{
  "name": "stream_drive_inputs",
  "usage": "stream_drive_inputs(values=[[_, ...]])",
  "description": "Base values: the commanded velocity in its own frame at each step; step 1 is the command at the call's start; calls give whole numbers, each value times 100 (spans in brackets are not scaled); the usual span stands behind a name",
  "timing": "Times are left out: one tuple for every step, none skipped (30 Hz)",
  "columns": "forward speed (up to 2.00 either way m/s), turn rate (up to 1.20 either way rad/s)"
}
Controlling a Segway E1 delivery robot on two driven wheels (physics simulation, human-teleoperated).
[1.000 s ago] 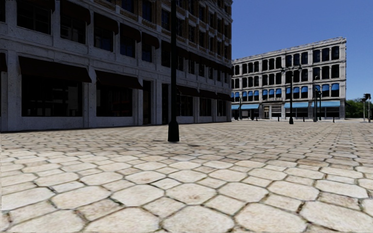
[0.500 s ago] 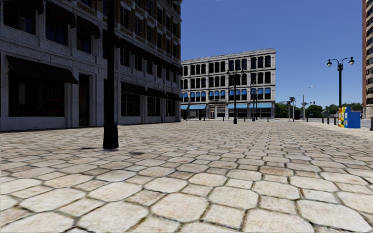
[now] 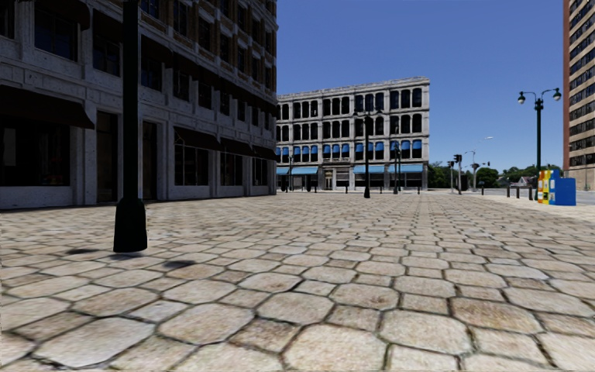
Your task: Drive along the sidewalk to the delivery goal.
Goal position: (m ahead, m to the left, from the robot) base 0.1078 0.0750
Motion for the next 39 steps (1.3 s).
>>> stream_drive_inputs(values=[[187,0],[187,0],[187,0],[187,0],[187,0],[187,0],[187,0],[187,0],[187,0],[187,0],[172,0],[89,0],[89,0],[42,0],[0,0],[0,0],[0,0],[0,0],[0,0],[0,0],[0,0],[0,0],[0,0],[0,0],[0,0],[0,0],[0,0],[0,0],[0,0],[0,0],[0,0],[0,0],[0,0],[0,0],[0,0],[0,0],[0,0],[0,0],[0,0]])
